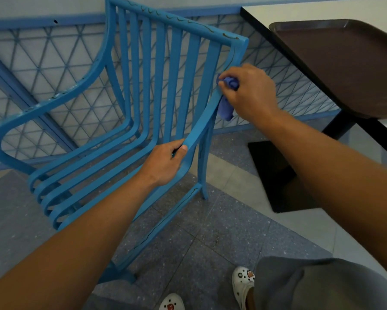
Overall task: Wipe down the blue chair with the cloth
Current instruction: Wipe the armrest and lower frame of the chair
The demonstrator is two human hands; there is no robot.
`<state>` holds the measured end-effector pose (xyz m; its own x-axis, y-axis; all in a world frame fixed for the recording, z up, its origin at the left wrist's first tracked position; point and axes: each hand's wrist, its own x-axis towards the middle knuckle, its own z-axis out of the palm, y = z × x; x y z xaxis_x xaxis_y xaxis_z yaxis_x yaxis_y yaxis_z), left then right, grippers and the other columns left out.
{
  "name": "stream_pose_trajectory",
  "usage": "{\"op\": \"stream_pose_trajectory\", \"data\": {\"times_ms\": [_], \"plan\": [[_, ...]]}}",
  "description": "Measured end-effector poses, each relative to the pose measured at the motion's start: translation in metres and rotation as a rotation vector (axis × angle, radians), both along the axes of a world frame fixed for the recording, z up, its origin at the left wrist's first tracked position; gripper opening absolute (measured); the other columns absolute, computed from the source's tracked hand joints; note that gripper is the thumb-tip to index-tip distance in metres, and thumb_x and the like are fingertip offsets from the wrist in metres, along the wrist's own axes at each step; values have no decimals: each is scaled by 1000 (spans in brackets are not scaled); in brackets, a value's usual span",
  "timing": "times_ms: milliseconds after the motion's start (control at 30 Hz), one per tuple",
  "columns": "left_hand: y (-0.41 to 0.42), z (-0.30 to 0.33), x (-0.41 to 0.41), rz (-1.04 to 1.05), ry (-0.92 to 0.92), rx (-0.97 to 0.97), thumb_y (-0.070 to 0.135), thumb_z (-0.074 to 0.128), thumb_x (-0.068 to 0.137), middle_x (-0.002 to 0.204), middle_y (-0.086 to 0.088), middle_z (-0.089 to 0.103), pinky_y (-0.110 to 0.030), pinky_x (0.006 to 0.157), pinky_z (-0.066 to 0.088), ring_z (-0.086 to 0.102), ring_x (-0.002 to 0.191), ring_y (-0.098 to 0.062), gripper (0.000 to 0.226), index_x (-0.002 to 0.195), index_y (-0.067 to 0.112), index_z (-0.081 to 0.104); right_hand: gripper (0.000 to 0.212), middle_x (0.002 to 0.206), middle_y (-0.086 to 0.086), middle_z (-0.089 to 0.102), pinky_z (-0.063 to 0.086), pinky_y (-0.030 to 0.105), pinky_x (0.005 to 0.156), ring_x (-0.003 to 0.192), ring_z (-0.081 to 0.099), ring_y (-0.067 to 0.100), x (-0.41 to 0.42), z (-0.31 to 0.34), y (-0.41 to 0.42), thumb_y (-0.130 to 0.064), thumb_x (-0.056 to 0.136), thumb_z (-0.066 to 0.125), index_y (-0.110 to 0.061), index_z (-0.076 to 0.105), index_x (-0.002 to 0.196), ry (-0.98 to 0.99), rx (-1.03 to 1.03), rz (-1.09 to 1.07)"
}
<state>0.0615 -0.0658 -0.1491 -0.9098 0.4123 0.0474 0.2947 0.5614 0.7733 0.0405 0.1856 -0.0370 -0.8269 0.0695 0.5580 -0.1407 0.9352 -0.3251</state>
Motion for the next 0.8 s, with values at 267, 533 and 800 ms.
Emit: {"op": "stream_pose_trajectory", "data": {"times_ms": [267,533,800], "plan": [[1,3,1,6,11,13,42,45,106,90,-8,73,-20,58,47,63,72,-13,31,130,37,64,27,109,3,67,53,41,77,101,66,26,35,-46,-31,-42,99,61,-28,73,119,-154,59,162],[0,1,0,20,10,-22,47,43,106,109,-5,74,-37,77,56,68,90,-19,33,133,42,62,28,103,1,67,44,32,75,96,63,22,2,-3,4,-47,95,58,-29,73,111,-8,21,50],[2,3,2,11,-1,-2,41,45,107,89,-8,72,-24,59,46,63,73,-19,31,130,37,65,25,107,2,67,52,37,78,99,66,22,32,-52,-26,-41,98,62,-26,71,116,-131,1,180]]}}
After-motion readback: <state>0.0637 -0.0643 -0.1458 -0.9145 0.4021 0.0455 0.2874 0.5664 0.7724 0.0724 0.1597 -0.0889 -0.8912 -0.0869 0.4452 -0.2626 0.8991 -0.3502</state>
